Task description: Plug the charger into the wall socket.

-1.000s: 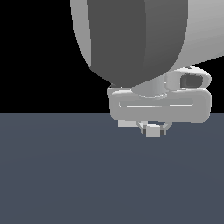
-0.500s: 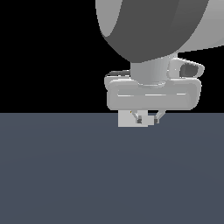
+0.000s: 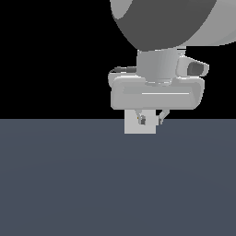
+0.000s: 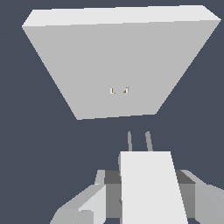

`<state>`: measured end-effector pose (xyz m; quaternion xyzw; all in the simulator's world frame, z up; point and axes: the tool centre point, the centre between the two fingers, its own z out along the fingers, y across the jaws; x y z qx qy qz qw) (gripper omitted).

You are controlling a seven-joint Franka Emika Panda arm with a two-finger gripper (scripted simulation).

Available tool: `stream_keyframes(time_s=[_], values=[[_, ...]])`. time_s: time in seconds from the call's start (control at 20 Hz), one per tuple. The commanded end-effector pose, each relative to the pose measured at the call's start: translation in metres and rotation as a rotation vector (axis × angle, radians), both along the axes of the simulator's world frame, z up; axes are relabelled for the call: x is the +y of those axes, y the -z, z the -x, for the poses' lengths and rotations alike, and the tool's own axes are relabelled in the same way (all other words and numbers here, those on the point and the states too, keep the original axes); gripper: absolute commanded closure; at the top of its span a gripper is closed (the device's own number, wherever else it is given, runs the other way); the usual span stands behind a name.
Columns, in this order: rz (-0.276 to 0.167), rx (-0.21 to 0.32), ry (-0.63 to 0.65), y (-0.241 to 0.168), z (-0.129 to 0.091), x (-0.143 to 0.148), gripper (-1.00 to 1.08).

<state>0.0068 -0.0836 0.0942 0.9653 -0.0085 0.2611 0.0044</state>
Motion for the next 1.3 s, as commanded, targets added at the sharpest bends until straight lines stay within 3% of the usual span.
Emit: stream_keyframes(time_s=[0.0,0.95,1.25], values=[[0.0,0.001,-0.026,-0.003,-0.001,0.002,1.08],[-0.004,0.008,-0.083,-0.006,-0.003,0.007,1.08],[-0.005,0.008,-0.082,-0.006,-0.013,0.008,1.08]])
